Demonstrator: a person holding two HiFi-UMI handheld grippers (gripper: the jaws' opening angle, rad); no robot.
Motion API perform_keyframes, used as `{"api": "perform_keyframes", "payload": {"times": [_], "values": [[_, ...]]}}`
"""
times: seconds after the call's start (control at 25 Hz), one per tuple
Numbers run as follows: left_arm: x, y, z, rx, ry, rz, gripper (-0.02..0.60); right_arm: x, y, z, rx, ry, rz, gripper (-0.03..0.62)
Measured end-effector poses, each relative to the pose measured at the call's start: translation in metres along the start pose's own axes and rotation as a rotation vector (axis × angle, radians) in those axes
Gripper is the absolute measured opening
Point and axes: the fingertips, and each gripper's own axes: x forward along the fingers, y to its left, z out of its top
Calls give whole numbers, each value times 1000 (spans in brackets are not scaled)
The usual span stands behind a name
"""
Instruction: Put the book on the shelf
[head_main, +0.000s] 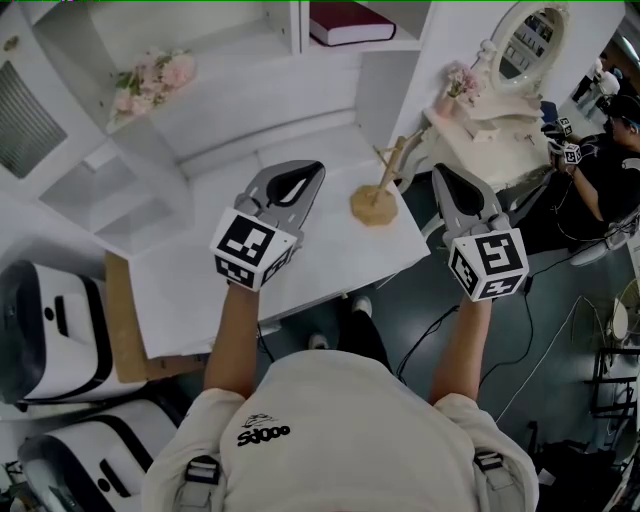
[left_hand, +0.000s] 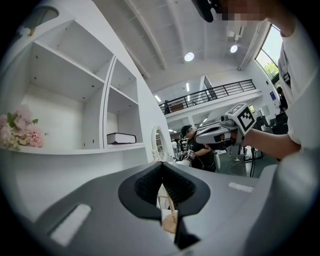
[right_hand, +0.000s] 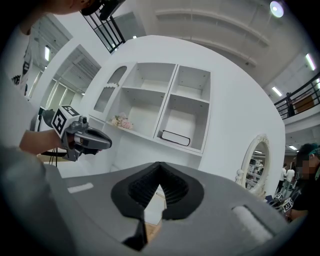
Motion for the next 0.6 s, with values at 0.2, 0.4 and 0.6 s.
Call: {"api": "perform_keyframes", "payload": {"times": [0.2,0.4,0.6], "values": [[3,2,-3,-1,8,-12,17,8,0,0,6,0,3,0],[5,9,-8,-12,10,-8,17,15,3,-3,7,6,14,2],[7,11,-9,-12,8,-13,17,20,2,-5,9,9,12,2]]}}
